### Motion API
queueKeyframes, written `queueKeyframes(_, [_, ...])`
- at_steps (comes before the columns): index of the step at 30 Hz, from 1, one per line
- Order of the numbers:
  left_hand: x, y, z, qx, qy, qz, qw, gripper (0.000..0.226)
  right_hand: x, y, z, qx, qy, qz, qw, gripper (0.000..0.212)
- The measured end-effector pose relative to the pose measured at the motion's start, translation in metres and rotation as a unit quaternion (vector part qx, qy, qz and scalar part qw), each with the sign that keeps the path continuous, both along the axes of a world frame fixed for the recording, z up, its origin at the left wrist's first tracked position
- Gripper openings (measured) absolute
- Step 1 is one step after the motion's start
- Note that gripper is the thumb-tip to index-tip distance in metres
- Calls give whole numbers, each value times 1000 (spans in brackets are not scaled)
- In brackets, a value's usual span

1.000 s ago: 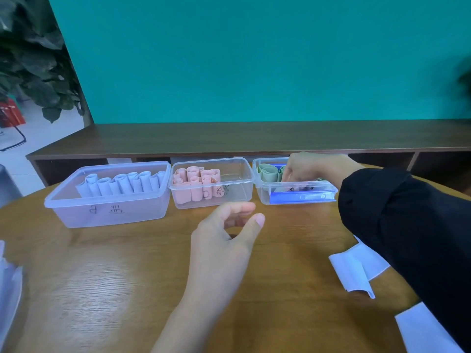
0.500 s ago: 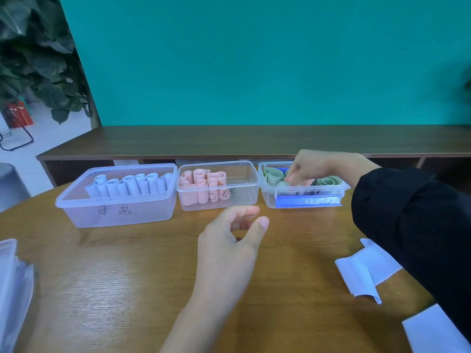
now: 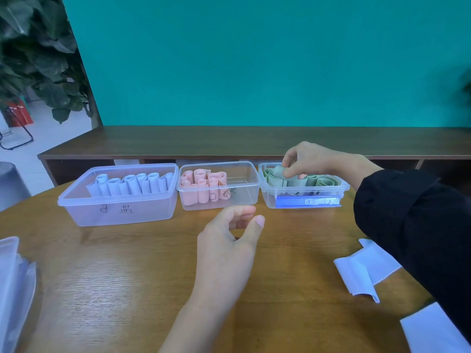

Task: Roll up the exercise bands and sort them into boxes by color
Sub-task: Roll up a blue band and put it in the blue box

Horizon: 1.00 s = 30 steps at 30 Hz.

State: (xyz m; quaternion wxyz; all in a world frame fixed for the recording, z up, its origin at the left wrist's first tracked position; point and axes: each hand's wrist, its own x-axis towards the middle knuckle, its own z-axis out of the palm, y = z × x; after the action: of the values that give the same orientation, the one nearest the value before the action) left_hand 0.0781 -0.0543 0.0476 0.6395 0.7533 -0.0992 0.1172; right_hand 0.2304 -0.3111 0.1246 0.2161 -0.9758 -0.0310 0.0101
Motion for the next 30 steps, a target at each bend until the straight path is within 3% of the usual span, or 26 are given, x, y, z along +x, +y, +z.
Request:
queueKeyframes(5, [0,0,0,7,-5,4,1000,11,-4,5,-4,19,-4,14,1000,16])
queueKeyframes(15, [1,1,0,19,-4,14,1000,12,-4,15,-7,5,-15,2,1000,28])
queueKeyframes(30, [1,-1,1,19,2,19,1000,12,-1,15,-22,21,20,7,1000,15])
